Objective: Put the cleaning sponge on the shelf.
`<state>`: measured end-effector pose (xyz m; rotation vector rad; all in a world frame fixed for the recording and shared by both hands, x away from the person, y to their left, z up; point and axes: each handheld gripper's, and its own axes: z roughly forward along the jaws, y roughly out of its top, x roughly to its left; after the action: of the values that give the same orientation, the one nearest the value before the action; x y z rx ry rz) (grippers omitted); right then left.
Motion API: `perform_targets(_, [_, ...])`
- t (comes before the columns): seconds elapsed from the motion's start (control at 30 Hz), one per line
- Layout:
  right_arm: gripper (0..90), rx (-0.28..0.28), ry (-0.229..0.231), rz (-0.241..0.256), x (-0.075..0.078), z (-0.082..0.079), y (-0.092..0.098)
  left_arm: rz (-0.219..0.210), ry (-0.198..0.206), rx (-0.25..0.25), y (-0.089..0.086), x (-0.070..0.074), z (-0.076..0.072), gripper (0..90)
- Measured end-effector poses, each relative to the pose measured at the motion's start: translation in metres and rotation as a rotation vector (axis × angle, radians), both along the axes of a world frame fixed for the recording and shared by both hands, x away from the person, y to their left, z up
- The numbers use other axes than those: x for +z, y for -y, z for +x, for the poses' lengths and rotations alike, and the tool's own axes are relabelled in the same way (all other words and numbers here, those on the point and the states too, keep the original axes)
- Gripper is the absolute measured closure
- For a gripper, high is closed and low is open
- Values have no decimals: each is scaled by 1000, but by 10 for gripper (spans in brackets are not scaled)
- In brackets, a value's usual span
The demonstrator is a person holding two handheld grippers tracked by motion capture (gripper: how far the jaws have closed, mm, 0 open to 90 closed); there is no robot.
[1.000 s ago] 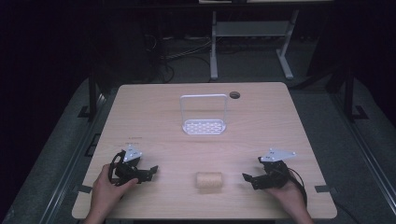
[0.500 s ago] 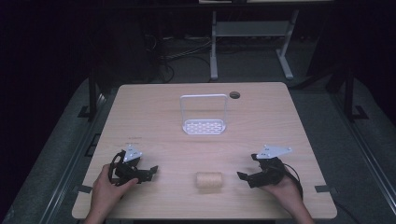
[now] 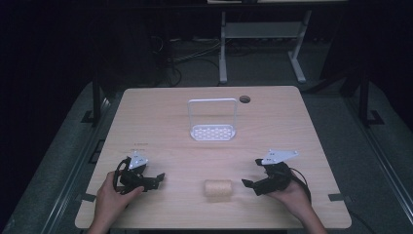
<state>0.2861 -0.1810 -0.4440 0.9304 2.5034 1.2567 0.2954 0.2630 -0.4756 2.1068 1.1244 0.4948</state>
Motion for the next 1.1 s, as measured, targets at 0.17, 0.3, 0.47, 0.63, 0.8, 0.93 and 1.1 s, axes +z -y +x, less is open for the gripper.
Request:
perform_targets(0.17, [91, 26, 8, 4, 3, 3, -7, 0, 0, 0, 0, 0, 0, 127])
perform_targets(0.3, [91, 46, 8, 6, 5, 5, -12, 0, 0, 0, 0, 0, 0, 126])
perform_targets(0.47, [91, 67, 11, 3, 7, 7, -18, 0, 0, 0, 0, 0, 0, 127])
perform_targets(0.63, [91, 84, 17, 6, 10, 9, -23, 0, 0, 0, 0, 0, 0, 127])
perform_targets(0.8, [91, 110, 20, 6, 11, 12, -30, 1, 0, 0, 0, 0, 0, 127])
perform_targets(0.93, [90, 129, 22, 7, 12, 13, -36, 1, 0, 0, 0, 0, 0, 127])
perform_targets(1.1, [91, 156, 19, 7, 13, 13, -45, 0, 0, 0, 0, 0, 0, 127])
